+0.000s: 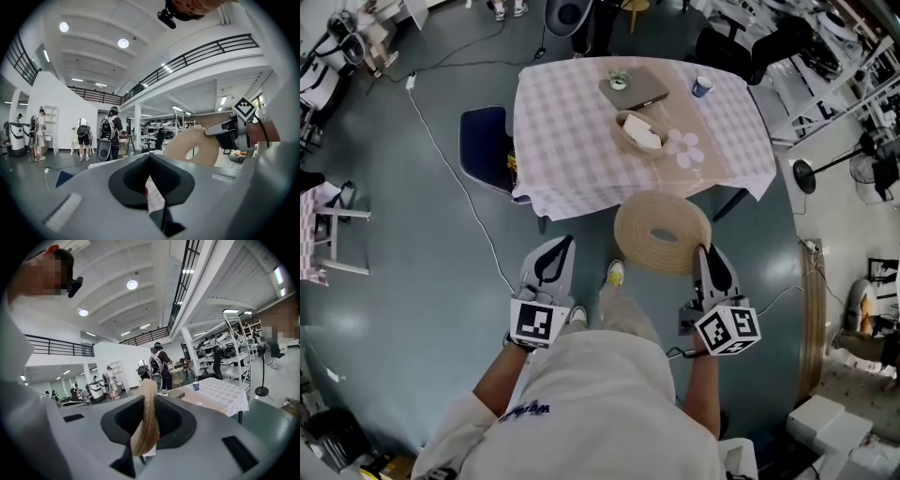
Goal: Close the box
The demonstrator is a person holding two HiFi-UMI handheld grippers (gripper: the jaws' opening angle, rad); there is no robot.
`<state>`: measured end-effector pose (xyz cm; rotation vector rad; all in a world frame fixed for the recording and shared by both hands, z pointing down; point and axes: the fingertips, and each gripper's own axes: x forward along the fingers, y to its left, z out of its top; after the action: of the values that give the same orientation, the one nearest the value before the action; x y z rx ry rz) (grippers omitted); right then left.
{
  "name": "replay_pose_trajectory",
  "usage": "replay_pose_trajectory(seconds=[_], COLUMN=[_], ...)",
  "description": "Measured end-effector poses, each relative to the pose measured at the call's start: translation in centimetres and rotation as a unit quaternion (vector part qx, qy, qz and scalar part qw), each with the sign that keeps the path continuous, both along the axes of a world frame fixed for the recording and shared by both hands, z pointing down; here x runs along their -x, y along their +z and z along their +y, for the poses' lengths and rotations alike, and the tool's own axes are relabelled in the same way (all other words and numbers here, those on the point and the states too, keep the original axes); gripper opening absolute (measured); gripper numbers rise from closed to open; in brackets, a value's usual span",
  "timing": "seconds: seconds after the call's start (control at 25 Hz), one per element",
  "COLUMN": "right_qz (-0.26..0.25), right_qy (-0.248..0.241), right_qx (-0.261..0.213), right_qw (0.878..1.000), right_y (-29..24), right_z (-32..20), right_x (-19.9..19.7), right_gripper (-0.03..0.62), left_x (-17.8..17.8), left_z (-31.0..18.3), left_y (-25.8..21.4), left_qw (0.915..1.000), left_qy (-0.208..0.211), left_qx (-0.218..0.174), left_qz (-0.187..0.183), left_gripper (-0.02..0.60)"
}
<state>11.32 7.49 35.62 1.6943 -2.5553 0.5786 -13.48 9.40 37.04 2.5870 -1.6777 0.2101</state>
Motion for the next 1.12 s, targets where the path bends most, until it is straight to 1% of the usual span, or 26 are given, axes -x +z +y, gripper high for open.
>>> replay_pose_trajectory(seconds=[0.2,0.44,0.6,0.68,0.76,0.88,1.04,1.12], right_qz=[0.004,-0.014,-0.029,-0.035,-0.044,-0.058,-0.073,-0.088], right_qy=[0.008,0.01,0.004,0.001,-0.003,-0.008,-0.009,-0.008], right_qx=[0.002,0.006,0.004,0.005,0.006,0.001,-0.01,-0.006], right_qw=[1.0,1.0,1.0,0.999,0.999,0.998,0.997,0.996], right_y=[0.2,0.9,0.7,0.7,0.8,1.0,0.6,0.8], right_z=[-4.0,-9.2,-12.7,-14.4,-15.8,-17.2,-19.7,-21.2], right_x=[-2.2,-4.3,-5.5,-6.1,-6.9,-7.8,-8.8,-8.8], right_gripper=[0.074,0.074,0.074,0.074,0.074,0.074,0.074,0.074], left_x=[-1.3,-2.6,-3.6,-4.9,-6.4,-8.2,-9.1,-8.8], left_z=[-4.3,-8.5,-11.7,-13.6,-15.2,-16.6,-18.4,-19.4], left_y=[0.5,0.9,0.8,0.2,-0.6,-0.9,-1.9,-1.8], left_qw=[1.0,0.9994,0.9984,0.9983,0.9982,0.9976,0.9975,0.9967], left_qy=[-0.004,-0.017,-0.027,-0.025,-0.021,-0.019,-0.034,-0.037], left_qx=[0.004,0.016,0.035,0.029,0.016,0.008,0.002,0.012], left_qz=[-0.006,-0.025,-0.037,-0.044,-0.054,-0.066,-0.063,-0.071], left_gripper=[0.002,0.002,0.002,0.002,0.002,0.002,0.002,0.002])
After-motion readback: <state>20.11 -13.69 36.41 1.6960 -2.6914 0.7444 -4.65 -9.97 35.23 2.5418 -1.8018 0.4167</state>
